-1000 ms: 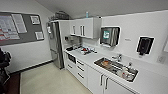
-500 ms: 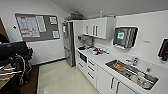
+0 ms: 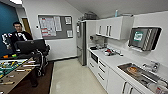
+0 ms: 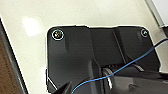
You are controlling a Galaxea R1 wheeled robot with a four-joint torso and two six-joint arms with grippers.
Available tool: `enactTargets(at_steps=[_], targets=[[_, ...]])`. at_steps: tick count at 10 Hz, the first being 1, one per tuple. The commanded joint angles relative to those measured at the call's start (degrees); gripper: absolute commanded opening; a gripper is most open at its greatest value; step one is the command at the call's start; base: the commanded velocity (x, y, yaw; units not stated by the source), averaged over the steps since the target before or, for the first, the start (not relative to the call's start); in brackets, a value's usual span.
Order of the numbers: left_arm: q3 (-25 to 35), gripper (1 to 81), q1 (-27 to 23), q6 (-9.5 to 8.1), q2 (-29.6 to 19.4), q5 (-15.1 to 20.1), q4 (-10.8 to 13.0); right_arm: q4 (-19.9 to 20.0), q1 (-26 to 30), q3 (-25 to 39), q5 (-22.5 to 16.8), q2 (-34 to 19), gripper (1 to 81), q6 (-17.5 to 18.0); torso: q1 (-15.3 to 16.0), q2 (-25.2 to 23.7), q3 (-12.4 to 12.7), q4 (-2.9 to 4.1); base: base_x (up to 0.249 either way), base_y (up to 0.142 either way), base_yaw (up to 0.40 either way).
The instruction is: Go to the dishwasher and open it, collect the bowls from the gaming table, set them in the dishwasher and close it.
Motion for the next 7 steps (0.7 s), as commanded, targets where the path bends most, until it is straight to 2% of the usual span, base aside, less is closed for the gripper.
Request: enactTargets(at_steps=[1, 7], targets=[[0.1, 81.1, -2.7, 0.02, -0.4, 2.5, 0.4, -0.1, 3.3, 0.2, -2.9, -0.4, 81.1, -0.2, 0.0, 0.0, 0.0, 0.0, 0.0, 0.0, 0.378], [-0.1, 81.1, -2.7, 0.02, -0.3, 2.6, 0.6, -1.6, 3.3, 0.6, -2.5, -0.6, 81.1, -0.3, 0.0, 0.0, 0.0, 0.0, 0.0, 0.0, 0.378]])
